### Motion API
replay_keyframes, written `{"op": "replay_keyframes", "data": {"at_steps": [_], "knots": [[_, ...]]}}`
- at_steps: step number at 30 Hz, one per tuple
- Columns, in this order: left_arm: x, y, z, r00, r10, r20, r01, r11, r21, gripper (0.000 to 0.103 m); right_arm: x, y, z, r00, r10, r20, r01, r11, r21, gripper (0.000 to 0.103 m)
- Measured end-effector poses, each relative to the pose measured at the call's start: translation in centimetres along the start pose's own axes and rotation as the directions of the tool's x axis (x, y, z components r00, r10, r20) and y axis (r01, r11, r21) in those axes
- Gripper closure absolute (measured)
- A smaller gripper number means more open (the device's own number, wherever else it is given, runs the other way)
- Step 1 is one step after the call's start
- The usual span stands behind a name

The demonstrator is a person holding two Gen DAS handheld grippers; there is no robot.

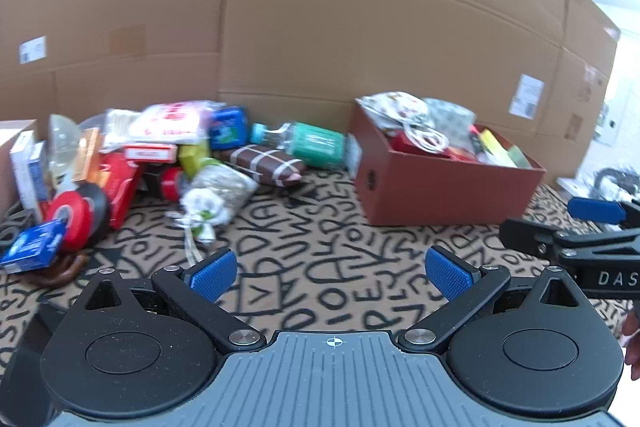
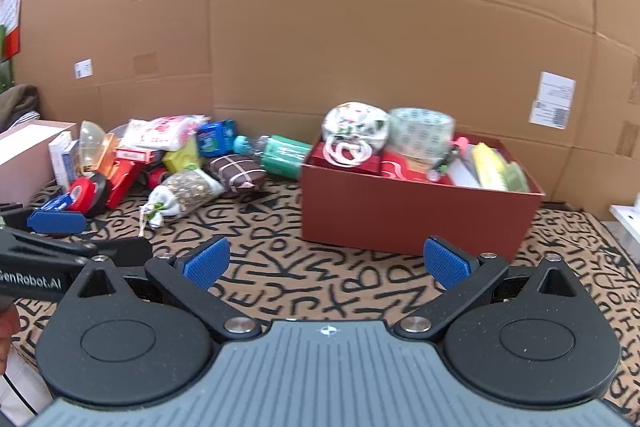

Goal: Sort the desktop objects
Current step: 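Withdraw both tools from the brown box back toward the pile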

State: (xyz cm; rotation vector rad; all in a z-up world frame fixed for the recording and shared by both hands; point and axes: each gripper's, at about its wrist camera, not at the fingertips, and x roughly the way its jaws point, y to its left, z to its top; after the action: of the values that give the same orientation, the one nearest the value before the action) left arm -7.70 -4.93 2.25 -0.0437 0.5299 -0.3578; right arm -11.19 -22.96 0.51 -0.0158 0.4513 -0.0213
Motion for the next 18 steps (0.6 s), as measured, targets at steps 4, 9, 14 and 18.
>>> {"op": "replay_keyframes", "data": {"at_steps": [4, 9, 14, 18], "knots": [[0.3, 2.1, 0.5, 0.999, 0.042, 0.008, -0.042, 0.999, -0.027, 0.000, 2.0, 1.4, 0.5, 0.998, 0.066, -0.012, -0.066, 0.998, -0.016, 0.000], [2.3, 5.0, 1.5, 0.997, 0.073, 0.008, -0.072, 0.995, -0.075, 0.000, 5.3, 3.3, 1.1, 0.984, 0.173, -0.036, -0.175, 0.983, -0.055, 0.000], [6.3, 7.3, 2.7, 0.997, 0.069, -0.021, -0.071, 0.992, -0.105, 0.000, 9.2, 5.1, 1.7, 0.970, 0.234, -0.063, -0.239, 0.966, -0.102, 0.000], [9.6, 9.2, 3.5, 0.997, 0.055, -0.059, -0.062, 0.989, -0.133, 0.005, 12.2, 6.1, 2.0, 0.959, 0.270, -0.089, -0.278, 0.955, -0.104, 0.000]]}}
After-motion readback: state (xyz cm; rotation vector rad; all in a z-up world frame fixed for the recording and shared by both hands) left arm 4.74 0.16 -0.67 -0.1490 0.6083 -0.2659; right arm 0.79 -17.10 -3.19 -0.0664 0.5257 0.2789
